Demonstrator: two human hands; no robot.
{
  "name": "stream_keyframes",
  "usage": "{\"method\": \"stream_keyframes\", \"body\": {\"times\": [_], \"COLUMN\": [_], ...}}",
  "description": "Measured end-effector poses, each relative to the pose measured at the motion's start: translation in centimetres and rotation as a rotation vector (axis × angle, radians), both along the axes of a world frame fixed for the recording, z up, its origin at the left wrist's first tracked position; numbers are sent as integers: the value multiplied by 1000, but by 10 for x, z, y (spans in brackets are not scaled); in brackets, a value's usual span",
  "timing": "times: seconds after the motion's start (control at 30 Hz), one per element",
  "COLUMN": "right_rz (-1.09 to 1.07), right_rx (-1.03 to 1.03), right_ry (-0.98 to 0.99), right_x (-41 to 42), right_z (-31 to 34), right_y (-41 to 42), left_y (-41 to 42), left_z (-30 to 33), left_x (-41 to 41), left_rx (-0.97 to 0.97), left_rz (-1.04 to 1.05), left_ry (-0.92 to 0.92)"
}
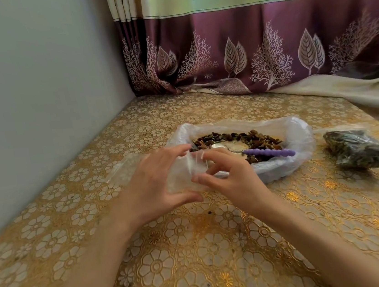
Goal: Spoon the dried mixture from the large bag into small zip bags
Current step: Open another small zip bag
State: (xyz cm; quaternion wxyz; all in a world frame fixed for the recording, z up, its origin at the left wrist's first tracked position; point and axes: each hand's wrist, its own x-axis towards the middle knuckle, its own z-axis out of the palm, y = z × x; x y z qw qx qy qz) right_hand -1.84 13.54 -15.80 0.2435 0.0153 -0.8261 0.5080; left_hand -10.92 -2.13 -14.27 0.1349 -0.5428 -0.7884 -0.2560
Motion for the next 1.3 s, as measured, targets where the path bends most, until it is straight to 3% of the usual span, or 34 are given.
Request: {"method": "stream_keyframes", "body": {"times": [0.27,0.5,0.7,0.83,0.93,1.1,1.3], "right_rz": [21,90,-68,-497,-705,-703,-653], "right_rx": [130,-36,-127,203,444,472,418], "right_ry": [-26,-49,40,125,-15,-304,-320], "right_x": [4,8,10,15,26,36,33], "right_z": [4,9,10,15,17,11,7], "right_y": [-1,2,10,42,74,96,95], "left_y": [5,6,4,4,4,6,8], "left_z": [2,-2,-4,-4,-6,-11,-13], "left_x": [9,6,7,8,7,3,2], "left_rx": [-10,-18,61,141,173,219,230], "left_rz": [15,-4,76,123,152,162,153], "left_ry": [-89,-128,-130,-181,-222,-236,-232]}}
